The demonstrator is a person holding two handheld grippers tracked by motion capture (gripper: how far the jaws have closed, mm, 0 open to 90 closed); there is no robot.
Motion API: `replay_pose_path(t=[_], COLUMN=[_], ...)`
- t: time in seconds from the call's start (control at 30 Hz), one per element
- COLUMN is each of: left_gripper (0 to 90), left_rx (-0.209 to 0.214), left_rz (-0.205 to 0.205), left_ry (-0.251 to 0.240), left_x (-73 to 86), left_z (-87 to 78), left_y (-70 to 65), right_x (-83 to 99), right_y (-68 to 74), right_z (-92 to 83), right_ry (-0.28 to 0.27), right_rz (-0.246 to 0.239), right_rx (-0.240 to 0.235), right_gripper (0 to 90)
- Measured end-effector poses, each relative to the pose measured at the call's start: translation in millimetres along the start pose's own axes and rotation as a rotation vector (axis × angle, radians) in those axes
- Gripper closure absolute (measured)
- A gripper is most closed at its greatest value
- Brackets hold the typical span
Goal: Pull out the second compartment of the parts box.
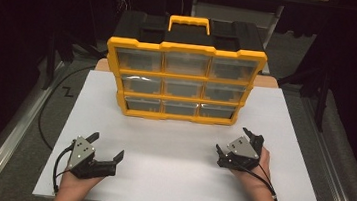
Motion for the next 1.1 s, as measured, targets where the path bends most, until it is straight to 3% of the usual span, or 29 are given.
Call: replay_pose_path(t=[0.1,0.17,0.3,0.6,0.77,0.87,0.93,0.97,1.1], left_gripper=[0.3,0.3,0.3,0.3,0.3,0.4,0.3,0.3,0.3], left_rx=[0.001,0.002,0.003,0.006,0.005,0.005,0.005,0.005,0.006], left_rz=[0.002,0.003,0.007,0.017,0.020,0.019,0.020,0.021,0.024], left_ry=[-0.001,-0.003,-0.003,-0.006,-0.003,-0.006,-0.007,-0.009,-0.008], left_x=[-0.2,-0.6,-1.0,-2.3,-2.0,-2.6,-2.8,-3.2,-3.3], left_z=[-0.2,-0.4,-0.6,-0.7,-0.6,-1.1,-1.2,-1.4,-1.2], left_y=[-0.2,-0.3,-0.6,-2.1,-1.6,-1.7,-1.7,-1.8,-2.0], right_x=[-1.4,-2.0,-3.9,-7.9,-9.3,-10.9,-10.8,-11.8,-11.8], right_y=[2.3,5.7,8.1,12.1,15.8,18.9,20.1,21.4,23.4], right_z=[-0.5,-1.5,-3.5,-7.7,-9.3,-10.6,-11.2,-11.6,-12.7], right_ry=[-0.002,0.005,0.002,0.003,0.003,-0.003,0.000,-0.004,-0.001], right_rz=[-0.056,-0.065,-0.151,-0.293,-0.341,-0.401,-0.412,-0.450,-0.498], right_rx=[0.006,0.006,0.012,0.040,0.041,0.049,0.048,0.048,0.054], right_gripper=[1.0,1.0,1.0,1.0,1.0,1.0,1.1,1.0,1.0])
Point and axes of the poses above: each handheld gripper's, and its own axes: z roughly forward along the jaws, x roughly out of its underside, y roughly to its left, the point moved 10 cm from there along z, roughly forward along the jaws, and after that the axes turned 6 degrees about x, right-handed, at the moved point
